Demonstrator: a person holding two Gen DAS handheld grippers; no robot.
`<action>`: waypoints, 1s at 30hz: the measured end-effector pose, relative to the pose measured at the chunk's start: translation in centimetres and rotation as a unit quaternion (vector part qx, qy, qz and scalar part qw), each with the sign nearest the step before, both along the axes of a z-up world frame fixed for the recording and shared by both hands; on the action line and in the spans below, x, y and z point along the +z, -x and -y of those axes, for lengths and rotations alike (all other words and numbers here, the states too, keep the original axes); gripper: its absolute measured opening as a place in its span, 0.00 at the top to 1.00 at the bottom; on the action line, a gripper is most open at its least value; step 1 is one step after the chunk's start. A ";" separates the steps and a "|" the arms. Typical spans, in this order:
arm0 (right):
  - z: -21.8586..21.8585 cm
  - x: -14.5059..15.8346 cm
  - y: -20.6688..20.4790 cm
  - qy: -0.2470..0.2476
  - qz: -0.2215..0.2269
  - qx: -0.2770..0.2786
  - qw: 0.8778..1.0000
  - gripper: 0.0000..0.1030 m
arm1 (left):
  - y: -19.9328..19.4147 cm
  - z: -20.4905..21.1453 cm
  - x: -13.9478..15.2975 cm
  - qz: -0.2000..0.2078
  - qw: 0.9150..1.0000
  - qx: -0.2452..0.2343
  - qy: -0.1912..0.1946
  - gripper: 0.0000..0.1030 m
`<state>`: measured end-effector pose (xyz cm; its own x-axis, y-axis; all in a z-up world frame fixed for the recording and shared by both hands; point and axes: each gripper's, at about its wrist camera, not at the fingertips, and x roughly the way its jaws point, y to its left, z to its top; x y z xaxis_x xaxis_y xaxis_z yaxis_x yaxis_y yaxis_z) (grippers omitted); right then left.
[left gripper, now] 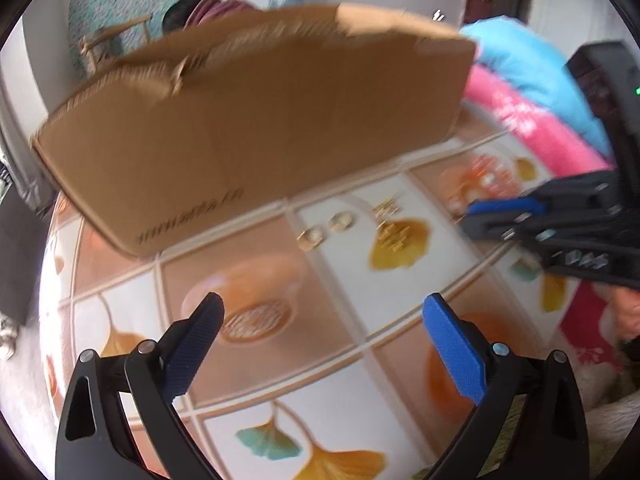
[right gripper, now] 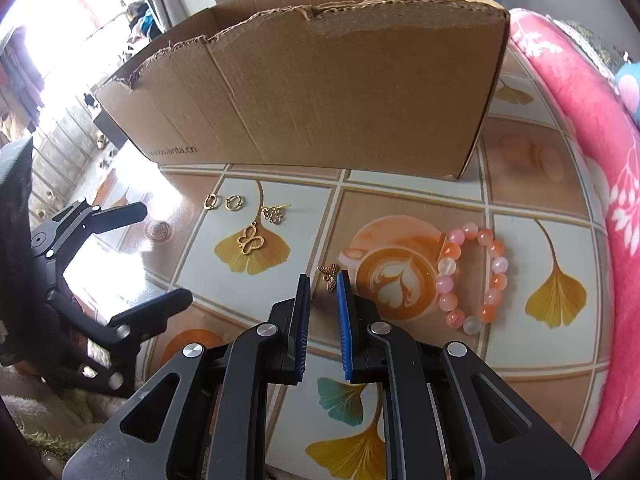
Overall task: Organize jewelry
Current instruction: 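Close the left gripper on the gold chain pendant while the right gripper holds its piece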
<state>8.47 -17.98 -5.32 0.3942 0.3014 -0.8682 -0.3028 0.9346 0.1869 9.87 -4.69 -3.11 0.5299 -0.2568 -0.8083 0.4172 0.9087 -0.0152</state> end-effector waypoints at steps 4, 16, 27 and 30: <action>0.2 -0.7 0.8 -0.006 0.004 -0.003 1.000 0.89 | -0.1 0.9 0.3 0.007 0.999 -0.023 0.033 0.17; 1.7 -1.2 0.8 -0.027 0.010 -0.006 1.000 0.89 | -1.9 2.7 -0.5 -0.018 0.998 -0.047 0.044 0.61; 2.8 -0.5 1.0 -0.042 0.012 -0.010 0.999 0.88 | -2.8 4.1 -0.6 -0.005 0.998 -0.055 -0.001 0.85; 2.9 -0.6 1.1 -0.040 0.013 -0.009 0.999 0.88 | -2.9 4.0 -0.6 -0.005 0.998 -0.056 0.000 0.88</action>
<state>7.38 -20.85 -5.90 0.4227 0.3625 -0.8306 -0.2927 0.9220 0.2534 12.73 -8.69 -3.74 0.4894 -0.3143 -0.8134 0.5162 0.8562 -0.0202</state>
